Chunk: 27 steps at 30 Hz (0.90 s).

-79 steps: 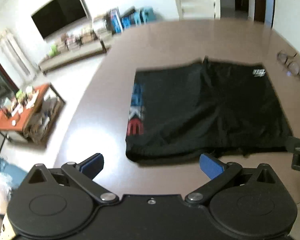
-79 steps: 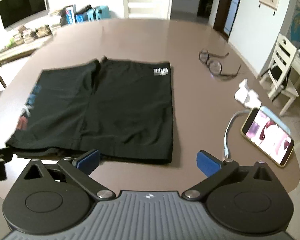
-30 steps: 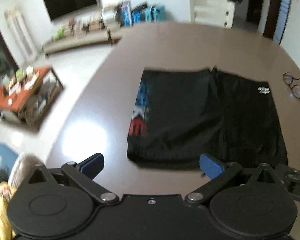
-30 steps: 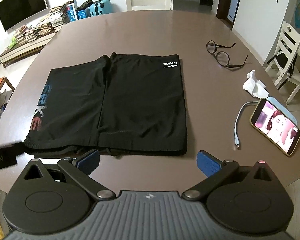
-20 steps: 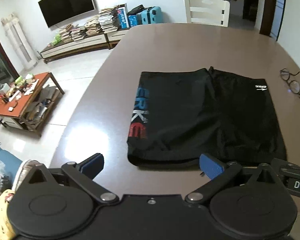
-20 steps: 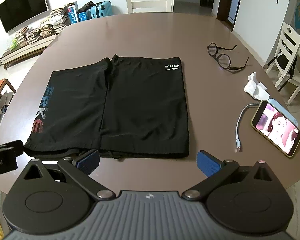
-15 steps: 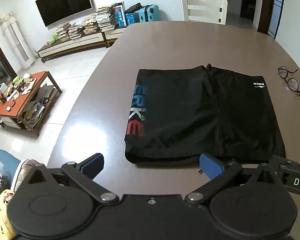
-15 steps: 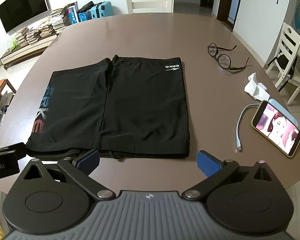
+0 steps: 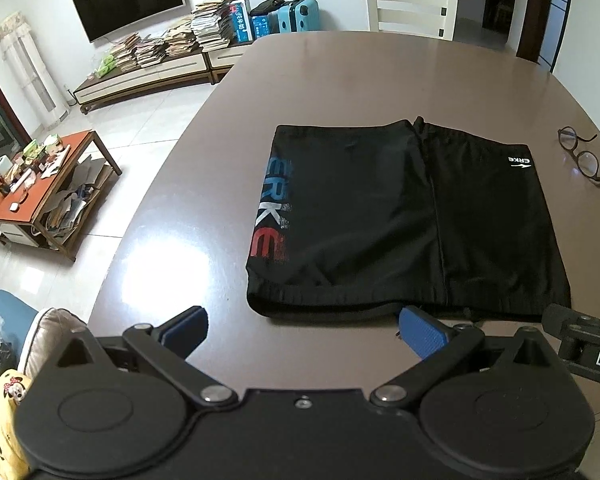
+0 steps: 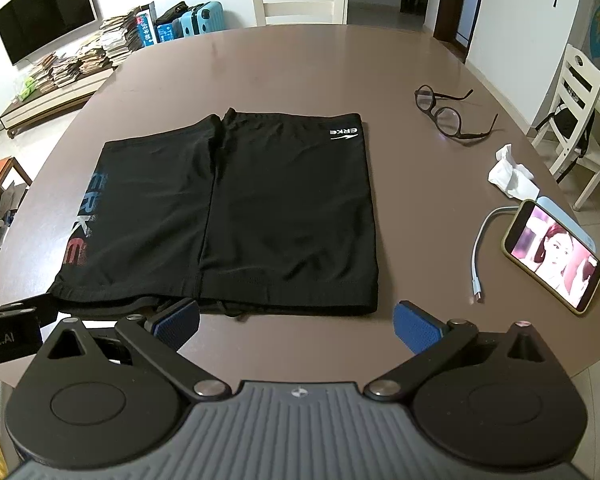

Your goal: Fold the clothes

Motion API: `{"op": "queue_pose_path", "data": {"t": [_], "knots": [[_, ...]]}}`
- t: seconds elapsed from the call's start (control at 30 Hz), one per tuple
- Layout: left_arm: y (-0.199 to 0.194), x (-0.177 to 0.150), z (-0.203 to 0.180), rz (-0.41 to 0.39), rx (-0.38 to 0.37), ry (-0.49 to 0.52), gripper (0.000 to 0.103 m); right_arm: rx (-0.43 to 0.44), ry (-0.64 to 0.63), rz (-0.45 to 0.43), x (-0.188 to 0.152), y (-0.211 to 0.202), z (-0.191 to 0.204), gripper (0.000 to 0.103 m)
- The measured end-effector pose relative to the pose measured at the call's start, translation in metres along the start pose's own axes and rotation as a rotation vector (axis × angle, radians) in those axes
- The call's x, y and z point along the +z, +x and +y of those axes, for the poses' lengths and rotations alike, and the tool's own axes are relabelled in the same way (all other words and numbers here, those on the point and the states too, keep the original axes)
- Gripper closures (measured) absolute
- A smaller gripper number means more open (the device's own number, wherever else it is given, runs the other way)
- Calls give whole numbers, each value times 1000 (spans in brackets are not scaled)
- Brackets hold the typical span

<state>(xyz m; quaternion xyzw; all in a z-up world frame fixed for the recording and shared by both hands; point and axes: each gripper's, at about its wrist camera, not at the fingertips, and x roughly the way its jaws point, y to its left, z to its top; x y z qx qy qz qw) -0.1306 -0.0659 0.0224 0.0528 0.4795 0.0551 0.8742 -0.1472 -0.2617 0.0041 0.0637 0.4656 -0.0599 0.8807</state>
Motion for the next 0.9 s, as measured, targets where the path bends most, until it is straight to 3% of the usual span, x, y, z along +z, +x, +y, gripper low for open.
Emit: {"op": "queue_pose_path", "data": {"t": [0.9], "knots": [[5,2,-8,27,18,-7,1,-2,7,13,1,4,-8,0]]}}
